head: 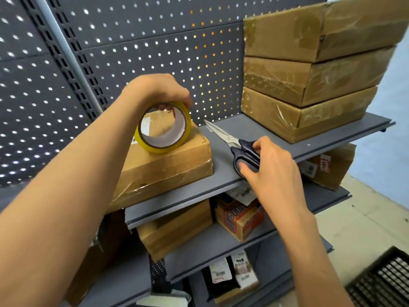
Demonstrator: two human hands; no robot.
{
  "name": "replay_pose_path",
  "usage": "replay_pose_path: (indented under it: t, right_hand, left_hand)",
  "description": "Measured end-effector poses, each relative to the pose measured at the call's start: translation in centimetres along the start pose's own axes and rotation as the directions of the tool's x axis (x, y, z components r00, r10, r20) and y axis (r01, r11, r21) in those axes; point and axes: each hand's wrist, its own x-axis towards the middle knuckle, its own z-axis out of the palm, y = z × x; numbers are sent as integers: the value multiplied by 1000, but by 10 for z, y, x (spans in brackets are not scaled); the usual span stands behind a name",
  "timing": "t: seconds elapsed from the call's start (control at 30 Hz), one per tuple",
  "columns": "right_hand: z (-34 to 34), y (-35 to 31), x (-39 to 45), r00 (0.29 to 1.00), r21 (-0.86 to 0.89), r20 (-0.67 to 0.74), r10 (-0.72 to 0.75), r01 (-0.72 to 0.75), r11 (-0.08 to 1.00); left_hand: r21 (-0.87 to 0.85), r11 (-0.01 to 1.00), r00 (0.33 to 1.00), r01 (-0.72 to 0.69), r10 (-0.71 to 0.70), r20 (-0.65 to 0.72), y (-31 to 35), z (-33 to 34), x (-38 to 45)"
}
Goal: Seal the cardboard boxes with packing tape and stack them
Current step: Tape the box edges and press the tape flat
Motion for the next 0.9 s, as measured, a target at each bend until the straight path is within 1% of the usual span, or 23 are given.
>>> replay_pose_path:
  t: [0.13,0.43,0.63,0.9]
  right_hand:
    - [-2,-5,-17,1000,-28,11,19,-19,999]
    - [-10,-21,-35,998,-100,-59,4,-10,995]
    - [-11,-26,-37,999,-127,-42,13,-18,992]
    - [-7,-44,-29,999,-168,-19,-45,41,985]
  left_hand:
    - [-14,1000,1000,-8,8,-8,-1,1,-1]
    - [-33,999,999,-42,43,12,-2,0,-6]
    - [-40,998,999,-50,50,4,-5,0,-5]
    - [-75,996,999,-42,43,18,-4,0,-4]
